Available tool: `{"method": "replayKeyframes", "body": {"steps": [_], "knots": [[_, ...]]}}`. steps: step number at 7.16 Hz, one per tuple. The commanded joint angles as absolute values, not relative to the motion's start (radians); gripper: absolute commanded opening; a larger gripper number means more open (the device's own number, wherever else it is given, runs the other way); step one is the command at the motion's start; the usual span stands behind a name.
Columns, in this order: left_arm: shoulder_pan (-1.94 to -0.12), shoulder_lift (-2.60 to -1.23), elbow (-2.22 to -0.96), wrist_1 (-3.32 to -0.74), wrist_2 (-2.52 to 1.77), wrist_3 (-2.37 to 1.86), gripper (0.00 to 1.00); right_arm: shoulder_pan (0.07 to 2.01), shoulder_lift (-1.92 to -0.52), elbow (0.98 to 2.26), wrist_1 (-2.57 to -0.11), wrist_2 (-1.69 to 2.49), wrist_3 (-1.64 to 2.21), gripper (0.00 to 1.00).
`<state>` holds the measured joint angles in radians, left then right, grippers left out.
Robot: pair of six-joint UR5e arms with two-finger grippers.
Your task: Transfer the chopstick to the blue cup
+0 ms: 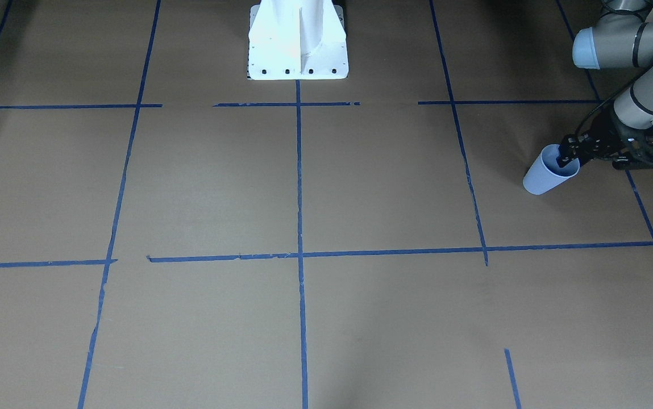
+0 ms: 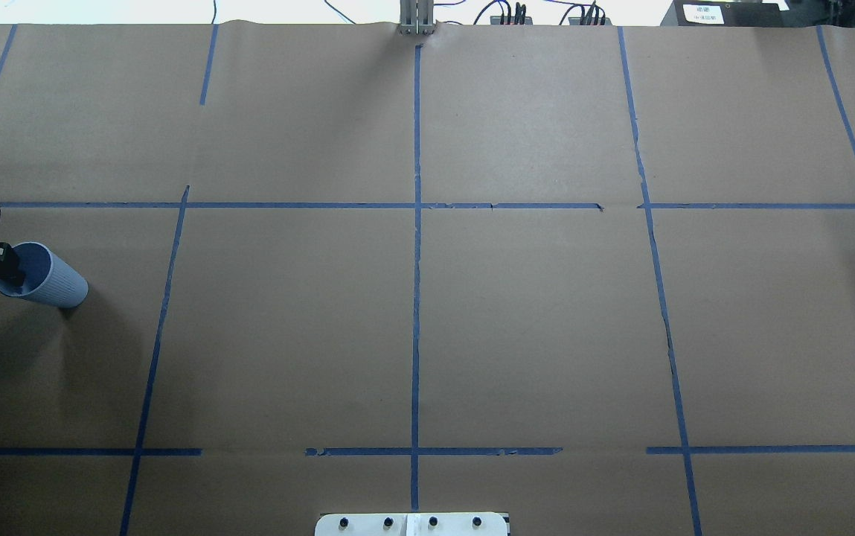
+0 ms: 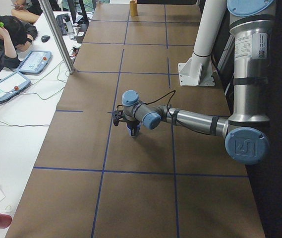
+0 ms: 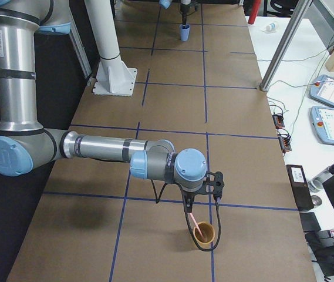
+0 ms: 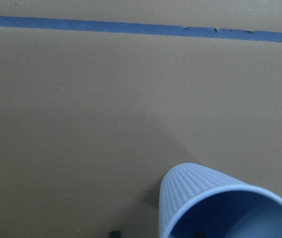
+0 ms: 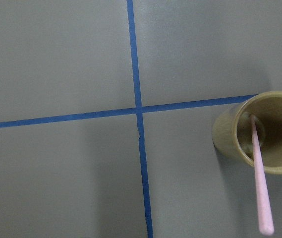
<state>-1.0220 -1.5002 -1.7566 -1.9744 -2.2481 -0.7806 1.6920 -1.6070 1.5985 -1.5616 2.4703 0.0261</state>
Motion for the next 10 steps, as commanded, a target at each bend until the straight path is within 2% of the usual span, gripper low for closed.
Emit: {"method": "replayKeyframes", "body": {"steps": [1,3,4,5,6,7,8,9,10], "knots": [[-1.022,-1.503,-1.767,-1.973,-2.237,-0.784,0.05,1.692,-1.609,1.605,-1.562,2.474,0.026,1.0],[-1.032,-1.505,-1.895,-1.869,-2.262,-0.782,0.0,1.692,-1.612,1.624,-1.562,2.476,0.029,1.0],[-1.034,-1.543,-2.008,-1.68,-2.272,-0.782,0.0,1.69,-1.623,1.64,-1.562,2.473,0.028,1.0],[-1.034,-1.662,-2.09,-1.455,-2.27,-0.784,0.0,1.69,-1.623,1.643,-1.56,2.473,0.028,1.0],[-1.023,-1.848,-2.104,-1.251,-2.272,-0.805,0.0,1.69,-1.623,1.644,-1.559,2.477,0.028,1.0],[-0.95,-2.019,-2.089,-1.148,-2.267,-0.96,0.01,1.69,-1.623,1.644,-1.559,2.48,0.029,1.0],[-0.816,-2.12,-2.047,-1.182,-2.264,-1.144,0.01,1.69,-1.612,1.644,-1.562,2.476,0.032,1.0],[-0.752,-2.235,-1.942,-1.26,-2.222,-1.273,0.01,1.684,-1.611,1.643,-1.562,2.47,0.06,1.0],[-0.629,-2.29,-1.869,-1.366,-2.101,-1.351,0.01,1.684,-1.609,1.649,-1.56,2.479,0.078,1.0]]}}
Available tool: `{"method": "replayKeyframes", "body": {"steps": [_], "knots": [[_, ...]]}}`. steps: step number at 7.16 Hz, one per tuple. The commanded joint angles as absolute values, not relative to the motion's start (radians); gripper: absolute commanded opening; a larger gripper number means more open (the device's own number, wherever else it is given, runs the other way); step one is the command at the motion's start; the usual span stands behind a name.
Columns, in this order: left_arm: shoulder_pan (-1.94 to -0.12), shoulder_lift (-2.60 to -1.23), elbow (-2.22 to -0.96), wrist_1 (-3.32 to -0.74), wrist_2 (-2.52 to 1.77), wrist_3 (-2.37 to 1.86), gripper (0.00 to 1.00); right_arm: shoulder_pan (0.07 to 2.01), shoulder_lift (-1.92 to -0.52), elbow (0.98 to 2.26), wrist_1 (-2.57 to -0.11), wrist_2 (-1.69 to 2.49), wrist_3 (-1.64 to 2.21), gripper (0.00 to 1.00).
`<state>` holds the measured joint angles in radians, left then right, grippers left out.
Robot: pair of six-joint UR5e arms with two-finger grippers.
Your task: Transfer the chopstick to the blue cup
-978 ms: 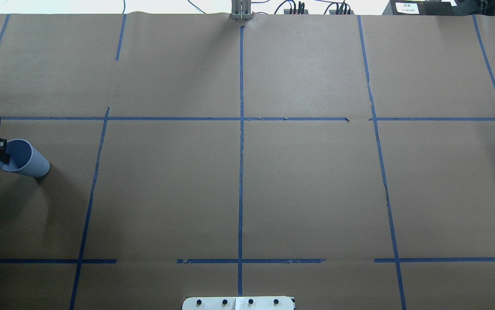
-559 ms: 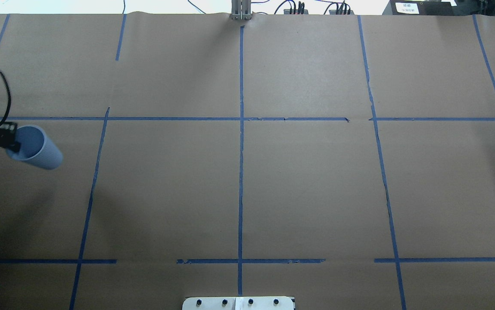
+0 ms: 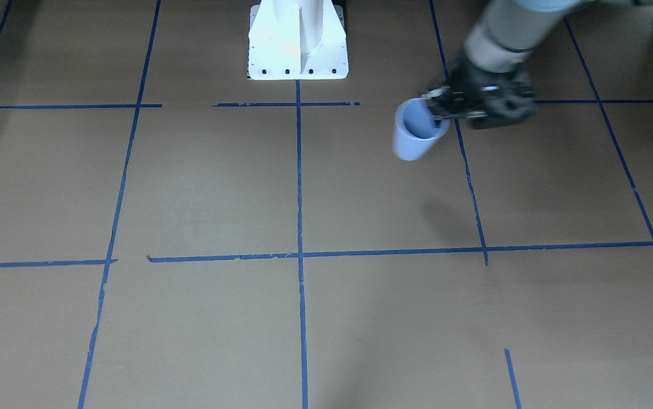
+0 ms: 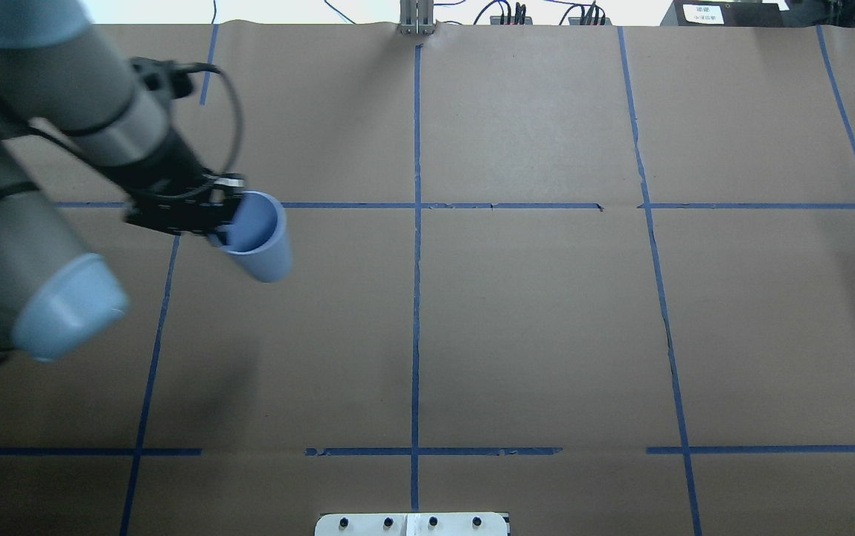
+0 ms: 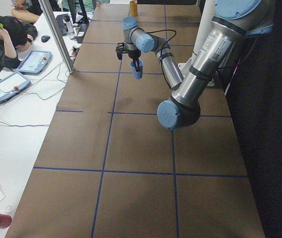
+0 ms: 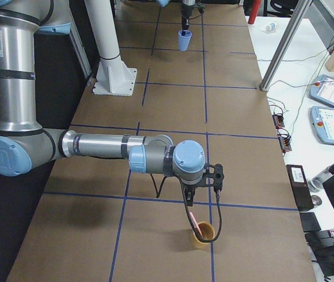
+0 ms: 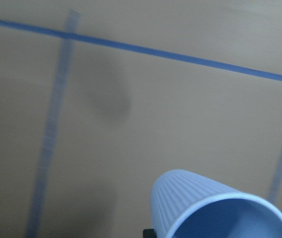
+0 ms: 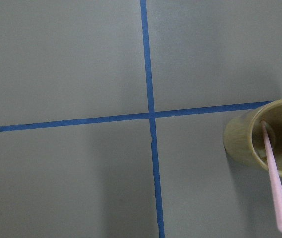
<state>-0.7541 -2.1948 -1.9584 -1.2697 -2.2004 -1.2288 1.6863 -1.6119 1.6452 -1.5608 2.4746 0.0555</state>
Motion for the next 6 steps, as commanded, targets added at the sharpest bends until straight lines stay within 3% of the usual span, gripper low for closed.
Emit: {"method": "replayKeyframes", "body": {"steps": [1,3,6], "knots": [[-0.589,-2.362,-1.753,-1.443,-2.05,-1.394,0.01,1.684,-1.609,1.655,-1.562,2.479,0.078,1.0],[-0.589,-2.419,-1.578,-1.549,-2.046,-1.396,0.01,1.686,-1.621,1.663,-1.559,2.471,0.078,1.0],[-0.577,-2.415,-1.525,-1.6,-2.046,-1.393,0.06,1.686,-1.611,1.666,-1.56,2.477,0.08,1.0]]}}
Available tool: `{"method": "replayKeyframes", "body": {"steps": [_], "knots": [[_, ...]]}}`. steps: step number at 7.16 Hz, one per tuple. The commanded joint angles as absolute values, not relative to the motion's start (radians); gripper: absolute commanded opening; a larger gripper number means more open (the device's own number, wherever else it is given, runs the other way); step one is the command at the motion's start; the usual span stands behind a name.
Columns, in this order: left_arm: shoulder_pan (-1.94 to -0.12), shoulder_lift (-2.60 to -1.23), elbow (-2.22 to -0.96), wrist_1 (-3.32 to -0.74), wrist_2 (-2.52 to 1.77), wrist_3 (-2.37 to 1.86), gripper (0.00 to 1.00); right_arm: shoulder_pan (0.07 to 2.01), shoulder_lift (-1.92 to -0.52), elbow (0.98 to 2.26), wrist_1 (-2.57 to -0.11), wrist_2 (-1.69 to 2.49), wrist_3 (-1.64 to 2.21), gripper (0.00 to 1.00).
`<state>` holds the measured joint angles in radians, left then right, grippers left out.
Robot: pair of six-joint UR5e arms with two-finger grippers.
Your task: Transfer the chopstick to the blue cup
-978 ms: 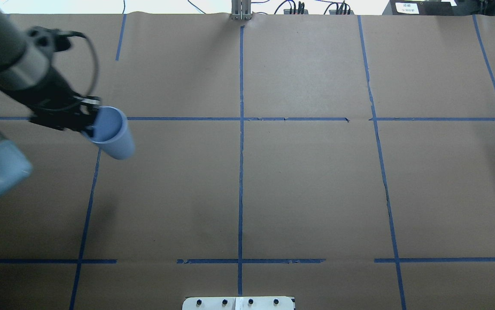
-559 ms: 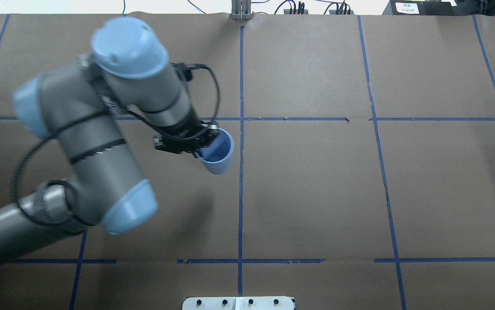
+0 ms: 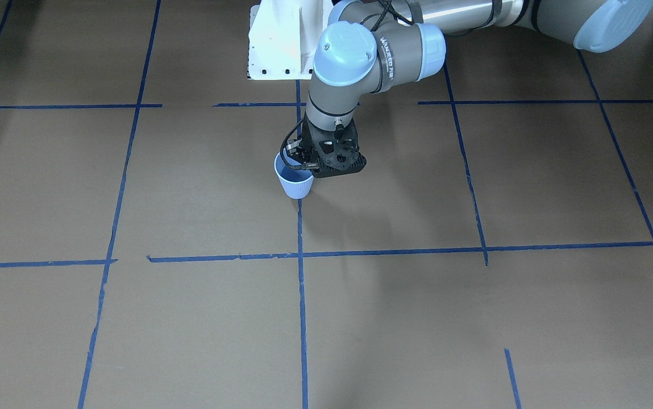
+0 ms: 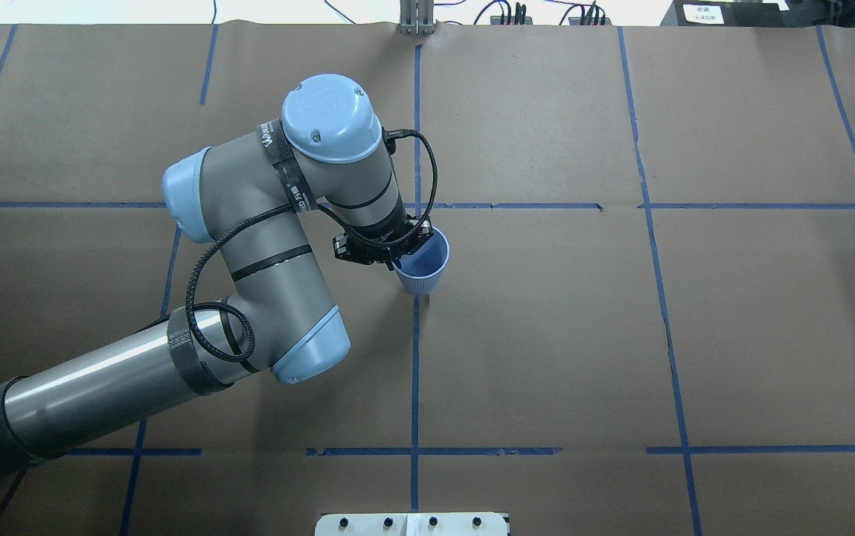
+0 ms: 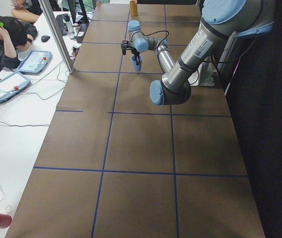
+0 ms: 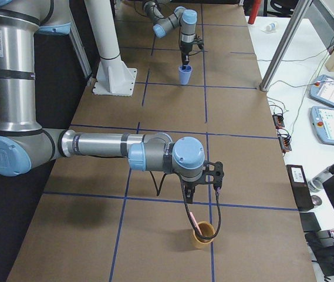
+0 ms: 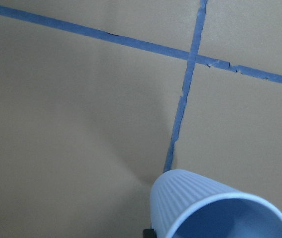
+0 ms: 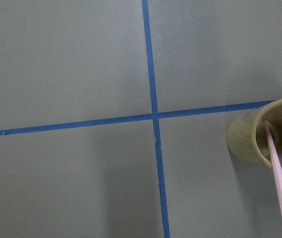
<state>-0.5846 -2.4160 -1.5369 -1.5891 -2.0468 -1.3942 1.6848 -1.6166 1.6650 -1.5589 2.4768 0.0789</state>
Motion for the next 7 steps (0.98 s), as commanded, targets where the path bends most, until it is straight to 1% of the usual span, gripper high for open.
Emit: {"method": "replayKeyframes", "body": {"steps": [1,2,3,5,7], "knots": [[-0.577,-2.413,-1.525,-1.618,-2.048,-1.391,0.17,1.684,-1.609,1.666,-1.56,2.468,0.078,1.0],[-0.577,-2.413,-1.525,-1.626,-2.048,-1.388,0.63,1.686,-1.611,1.666,-1.56,2.477,0.08,1.0],[-0.577,-2.407,-1.529,-1.625,-2.046,-1.387,1.0,1.686,-1.621,1.664,-1.56,2.479,0.08,1.0],[-0.601,-2.405,-1.552,-1.609,-2.051,-1.393,1.0,1.684,-1.62,1.661,-1.557,2.471,0.077,1.0],[-0.678,-2.385,-1.664,-1.493,-2.095,-1.358,1.0,1.686,-1.621,1.664,-1.555,2.471,0.074,1.0]]}}
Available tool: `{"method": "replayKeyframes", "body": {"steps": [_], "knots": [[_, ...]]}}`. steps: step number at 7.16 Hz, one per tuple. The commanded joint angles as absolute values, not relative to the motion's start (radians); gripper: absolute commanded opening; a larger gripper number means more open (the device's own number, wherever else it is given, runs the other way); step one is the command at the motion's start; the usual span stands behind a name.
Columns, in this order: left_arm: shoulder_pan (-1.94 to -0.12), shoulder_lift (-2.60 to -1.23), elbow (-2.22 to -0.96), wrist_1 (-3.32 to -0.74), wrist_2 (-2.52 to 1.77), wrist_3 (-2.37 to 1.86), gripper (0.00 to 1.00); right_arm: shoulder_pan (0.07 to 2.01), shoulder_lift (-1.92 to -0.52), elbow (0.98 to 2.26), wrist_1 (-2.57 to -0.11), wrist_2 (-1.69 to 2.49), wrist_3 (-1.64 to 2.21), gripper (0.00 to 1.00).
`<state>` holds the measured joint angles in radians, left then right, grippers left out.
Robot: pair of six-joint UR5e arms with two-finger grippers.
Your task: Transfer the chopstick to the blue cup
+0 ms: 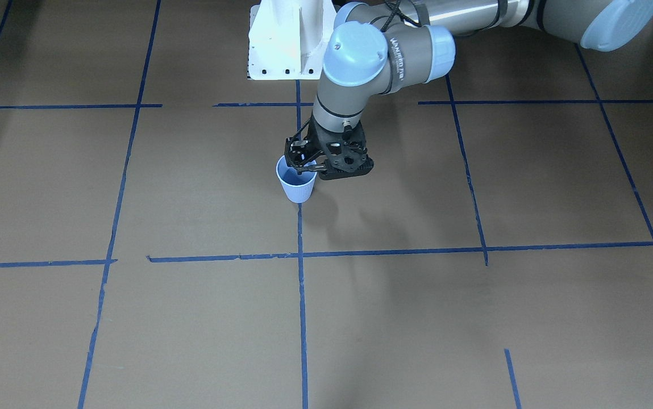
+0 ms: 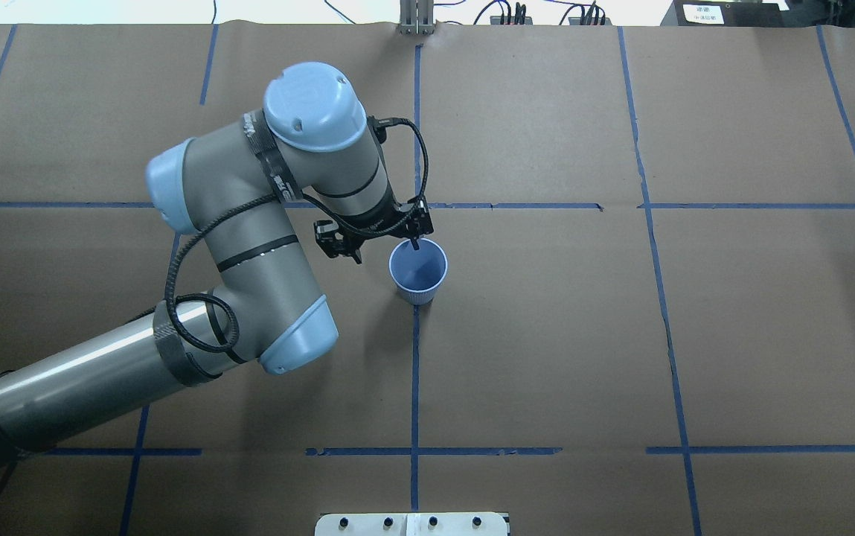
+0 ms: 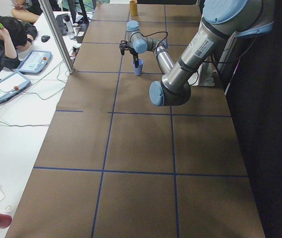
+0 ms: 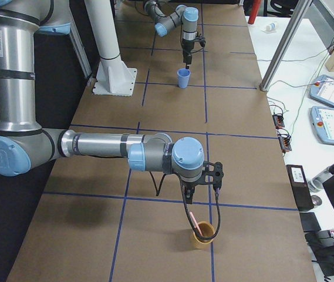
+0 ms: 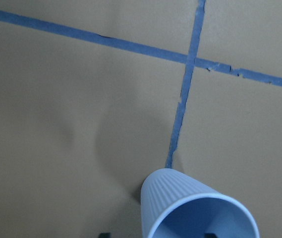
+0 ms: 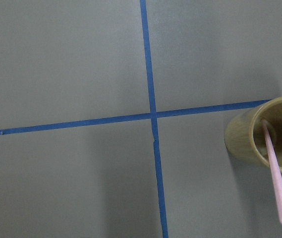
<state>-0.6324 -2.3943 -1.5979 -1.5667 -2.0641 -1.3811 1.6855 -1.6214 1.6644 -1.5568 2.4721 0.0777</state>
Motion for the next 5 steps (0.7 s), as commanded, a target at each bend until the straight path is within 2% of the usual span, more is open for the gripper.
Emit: {"method": "replayKeyframes", "body": {"steps": [1,2,5], "knots": [[-0.736,-2.382,-1.733,-1.376,-2.15,-1.288,1.0,1.686,-1.615,1.654,-1.558,2.474,0.063,1.0],[-0.776,-2.352,-1.812,-1.292,-2.154,-1.223,1.0,1.687,-1.609,1.643,-1.559,2.47,0.063,1.0],[-0.819,-2.295,-1.88,-1.272,-2.164,-1.177,1.0,1.766,-1.427,1.408,-1.572,2.491,0.061,1.0]]}}
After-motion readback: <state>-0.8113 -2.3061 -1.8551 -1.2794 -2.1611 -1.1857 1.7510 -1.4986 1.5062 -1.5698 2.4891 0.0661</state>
